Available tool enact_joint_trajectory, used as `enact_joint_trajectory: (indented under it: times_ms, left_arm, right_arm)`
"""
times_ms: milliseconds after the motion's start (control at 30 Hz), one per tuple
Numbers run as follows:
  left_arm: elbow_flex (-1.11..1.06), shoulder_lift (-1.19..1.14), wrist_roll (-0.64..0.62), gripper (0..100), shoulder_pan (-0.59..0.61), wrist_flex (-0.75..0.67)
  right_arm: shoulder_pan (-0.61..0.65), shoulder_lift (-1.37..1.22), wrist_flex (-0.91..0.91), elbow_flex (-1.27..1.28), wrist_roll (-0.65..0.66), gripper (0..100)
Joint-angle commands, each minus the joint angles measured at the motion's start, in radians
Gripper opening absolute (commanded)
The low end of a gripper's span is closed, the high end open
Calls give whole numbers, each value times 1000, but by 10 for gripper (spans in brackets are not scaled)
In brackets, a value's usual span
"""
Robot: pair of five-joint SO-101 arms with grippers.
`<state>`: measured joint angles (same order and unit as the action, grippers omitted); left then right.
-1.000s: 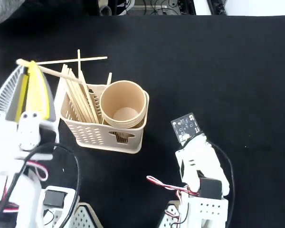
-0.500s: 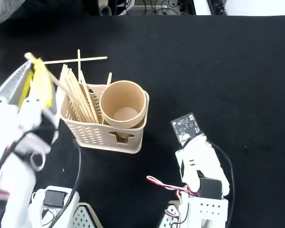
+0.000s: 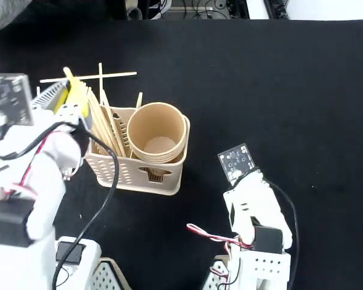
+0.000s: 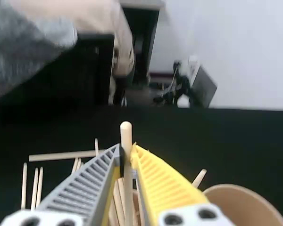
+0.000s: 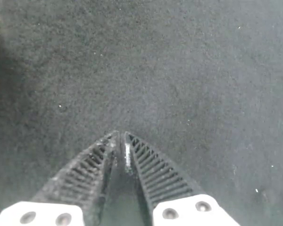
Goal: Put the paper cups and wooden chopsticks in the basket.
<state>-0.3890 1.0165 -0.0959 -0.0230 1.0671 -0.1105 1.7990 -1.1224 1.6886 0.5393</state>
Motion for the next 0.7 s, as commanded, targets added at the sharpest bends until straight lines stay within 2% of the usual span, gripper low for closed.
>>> enact_joint_trajectory:
  times_ms: [0, 100, 167, 267, 367, 500, 667]
  left_arm:
    - [16, -2, -6, 150, -10, 55]
    - [110, -11, -54, 242, -1, 193]
    - [193, -15, -58, 248, 13, 284]
    - [274, -15, -44, 250, 102, 373]
    - [311, -17, 28, 250, 251, 430]
    - [312, -54, 135, 250, 512, 462]
    - [312, -239, 262, 250, 759, 460]
  right_arm:
    - [-12, 70, -5, -2, 8, 13]
    - [-12, 70, -5, -2, 8, 13]
    - [-12, 70, -5, -2, 8, 13]
    - [-12, 70, -5, -2, 8, 13]
    - [-12, 70, -5, -2, 8, 13]
    - [-12, 70, -5, -2, 8, 13]
    - [-12, 70, -5, -2, 8, 13]
